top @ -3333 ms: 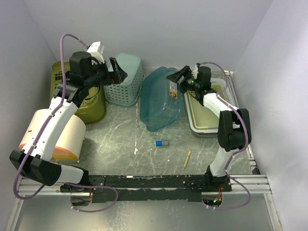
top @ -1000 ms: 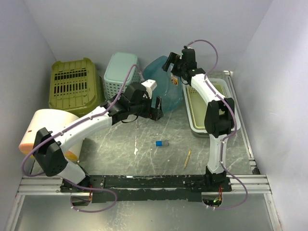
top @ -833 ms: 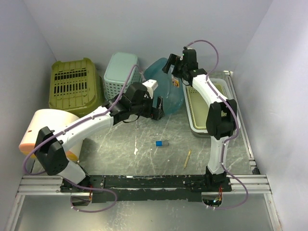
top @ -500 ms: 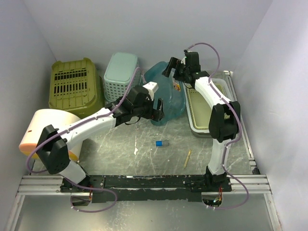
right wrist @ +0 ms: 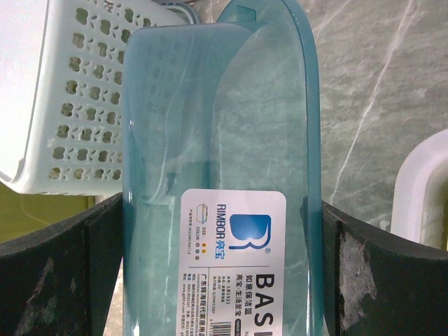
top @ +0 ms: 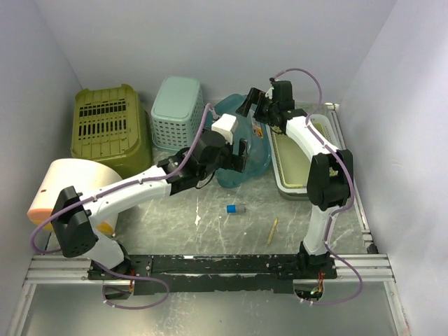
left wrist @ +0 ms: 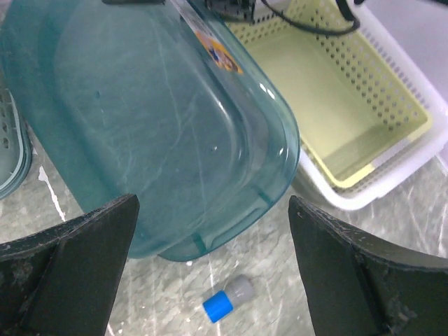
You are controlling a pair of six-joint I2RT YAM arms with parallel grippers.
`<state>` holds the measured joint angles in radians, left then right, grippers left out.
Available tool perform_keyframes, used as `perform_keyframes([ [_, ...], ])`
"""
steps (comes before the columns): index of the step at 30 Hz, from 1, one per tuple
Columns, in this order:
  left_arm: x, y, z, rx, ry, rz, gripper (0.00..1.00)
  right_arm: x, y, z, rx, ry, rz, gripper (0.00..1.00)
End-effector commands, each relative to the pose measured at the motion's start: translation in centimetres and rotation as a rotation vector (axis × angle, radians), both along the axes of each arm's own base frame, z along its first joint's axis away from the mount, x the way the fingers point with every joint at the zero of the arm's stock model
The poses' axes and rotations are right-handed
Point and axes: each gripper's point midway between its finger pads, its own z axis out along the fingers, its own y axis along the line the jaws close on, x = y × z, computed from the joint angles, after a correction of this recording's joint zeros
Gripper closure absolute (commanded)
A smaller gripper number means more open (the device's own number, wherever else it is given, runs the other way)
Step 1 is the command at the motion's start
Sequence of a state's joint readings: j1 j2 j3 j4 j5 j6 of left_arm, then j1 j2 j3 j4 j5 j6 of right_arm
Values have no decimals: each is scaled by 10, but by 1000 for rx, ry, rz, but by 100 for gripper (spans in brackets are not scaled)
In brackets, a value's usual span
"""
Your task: Turn the large container upside down
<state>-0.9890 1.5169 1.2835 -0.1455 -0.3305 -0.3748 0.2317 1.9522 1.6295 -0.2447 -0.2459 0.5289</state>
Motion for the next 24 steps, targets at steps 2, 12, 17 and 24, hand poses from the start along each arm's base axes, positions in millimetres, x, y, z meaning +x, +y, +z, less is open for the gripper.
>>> perform_keyframes([
  [2, 2, -15, 30, -110, -93, 144, 0, -14, -4, -13, 8, 47, 15, 0],
  [12, 17, -42, -2, -31, -68, 209, 0, -16, -5, -7, 6, 36, 13, 0],
  [17, 23, -42, -35, -13, 13, 219, 0, -20, -5, -9, 8, 42, 19, 0],
  [24, 33, -20, -51, -2, 68, 302, 0, -24, -10, -9, -1, 38, 12, 0],
])
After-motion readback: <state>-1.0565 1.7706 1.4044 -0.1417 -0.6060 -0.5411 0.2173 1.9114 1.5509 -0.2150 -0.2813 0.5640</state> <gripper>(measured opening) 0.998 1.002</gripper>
